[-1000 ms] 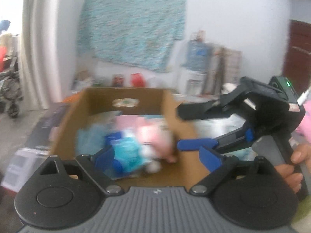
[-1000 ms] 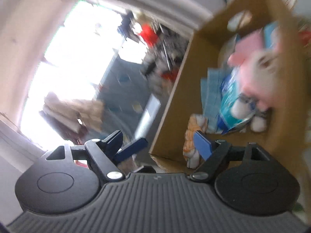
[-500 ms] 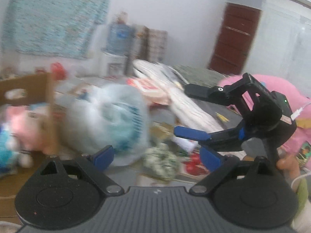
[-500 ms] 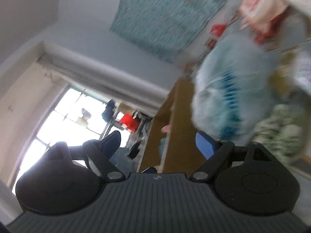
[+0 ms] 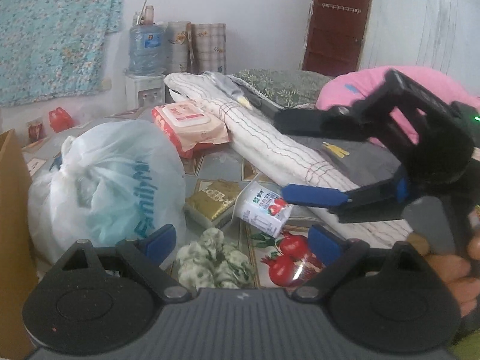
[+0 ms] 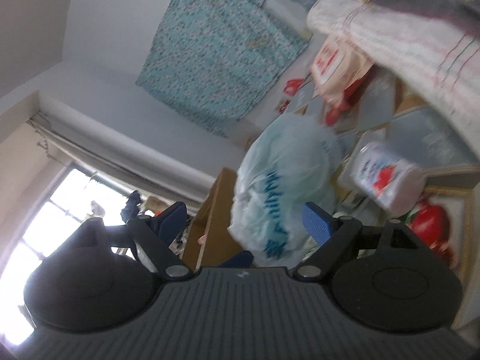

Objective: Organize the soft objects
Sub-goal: 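Move the right tool back to the pile toward the white yogurt cup, then grasp the white strawberry-print yogurt cup with the right tool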

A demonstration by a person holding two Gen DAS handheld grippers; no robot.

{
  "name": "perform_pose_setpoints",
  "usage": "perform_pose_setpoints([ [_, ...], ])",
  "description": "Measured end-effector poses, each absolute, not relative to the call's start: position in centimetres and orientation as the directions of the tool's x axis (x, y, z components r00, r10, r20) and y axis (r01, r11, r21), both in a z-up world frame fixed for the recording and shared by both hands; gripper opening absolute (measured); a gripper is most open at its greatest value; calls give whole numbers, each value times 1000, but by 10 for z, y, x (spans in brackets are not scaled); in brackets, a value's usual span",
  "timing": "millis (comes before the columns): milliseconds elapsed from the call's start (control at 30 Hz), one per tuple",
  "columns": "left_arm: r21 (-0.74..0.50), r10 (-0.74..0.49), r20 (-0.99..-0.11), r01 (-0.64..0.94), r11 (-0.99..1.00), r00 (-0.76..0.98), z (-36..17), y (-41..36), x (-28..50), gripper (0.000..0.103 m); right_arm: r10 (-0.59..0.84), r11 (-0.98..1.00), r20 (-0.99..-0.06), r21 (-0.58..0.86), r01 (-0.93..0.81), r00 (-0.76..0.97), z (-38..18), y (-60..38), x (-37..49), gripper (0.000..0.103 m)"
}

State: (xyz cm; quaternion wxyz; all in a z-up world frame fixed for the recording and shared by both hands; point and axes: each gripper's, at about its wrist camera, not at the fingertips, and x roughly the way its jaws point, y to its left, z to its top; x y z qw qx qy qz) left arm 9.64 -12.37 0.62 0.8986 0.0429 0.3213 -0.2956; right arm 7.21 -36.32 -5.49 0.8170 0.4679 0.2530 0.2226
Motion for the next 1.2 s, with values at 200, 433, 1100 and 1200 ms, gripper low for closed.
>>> perform_pose_setpoints([
  [200,-66,-513,-605,604,794,609,-2,-145,120,95,519,504,-245,861,-62,819,-69,-383,76,78],
  [433,-18,-514,-624,647,762,588,-12,-172,150,95,492,494,-273,869,-7,827,-90,-397,93,57],
  [1100,-16,-514,-701,709,705,494,-42,-219,176,71,489,458,-262,889,10,832,-100,-418,100,56],
  [1200,94,-467,-690,709,699,553,-40,-224,163,71,485,457,-255,889,6,836,-99,-419,98,56],
])
